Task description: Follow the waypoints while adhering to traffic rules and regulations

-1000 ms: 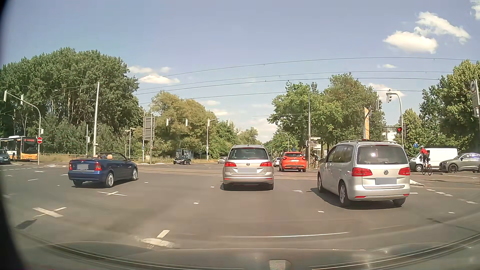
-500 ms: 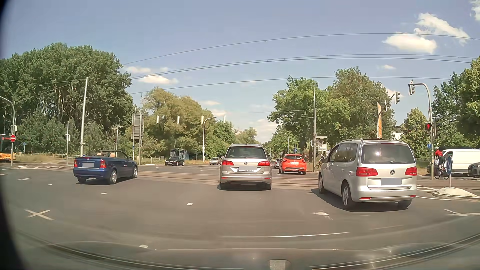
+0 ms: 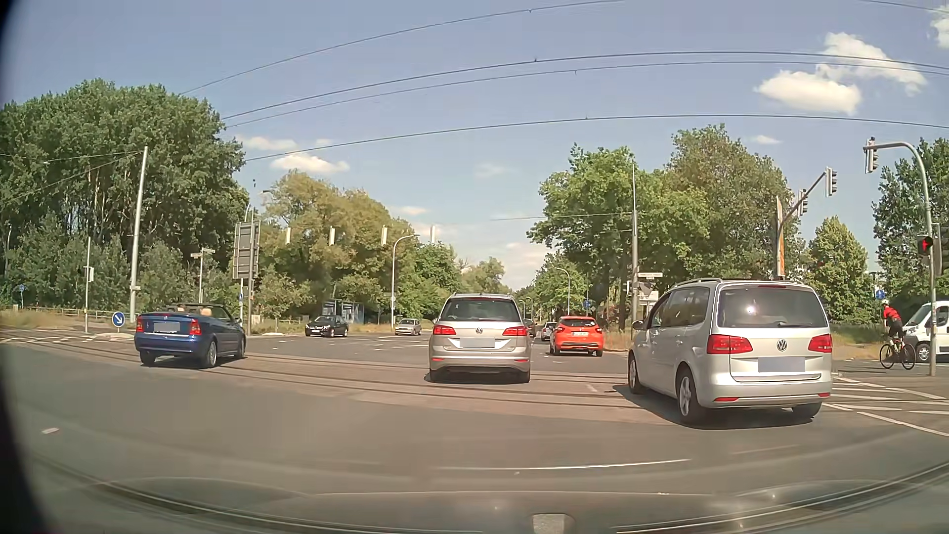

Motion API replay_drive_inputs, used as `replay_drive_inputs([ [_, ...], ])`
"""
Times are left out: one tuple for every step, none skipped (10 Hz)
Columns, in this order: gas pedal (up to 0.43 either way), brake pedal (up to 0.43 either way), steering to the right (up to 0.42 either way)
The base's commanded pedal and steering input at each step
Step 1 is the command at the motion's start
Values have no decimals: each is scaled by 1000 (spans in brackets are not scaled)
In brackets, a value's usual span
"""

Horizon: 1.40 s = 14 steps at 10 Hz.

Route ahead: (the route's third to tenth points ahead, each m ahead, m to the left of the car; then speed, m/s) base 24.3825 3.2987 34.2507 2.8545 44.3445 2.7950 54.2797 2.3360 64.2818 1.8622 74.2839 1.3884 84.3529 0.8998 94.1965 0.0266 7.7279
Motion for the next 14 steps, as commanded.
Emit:
replay_drive_inputs([
  [0,30,8],
  [0,30,7],
  [0,30,6],
  [0,30,6],
  [0,30,6],
  [0,30,5],
  [0,30,5],
  [0,30,5],
  [0,30,5],
  [0,30,5],
  [0,30,4],
  [28,30,3],
  [39,30,1],
  [39,30,-1],
])
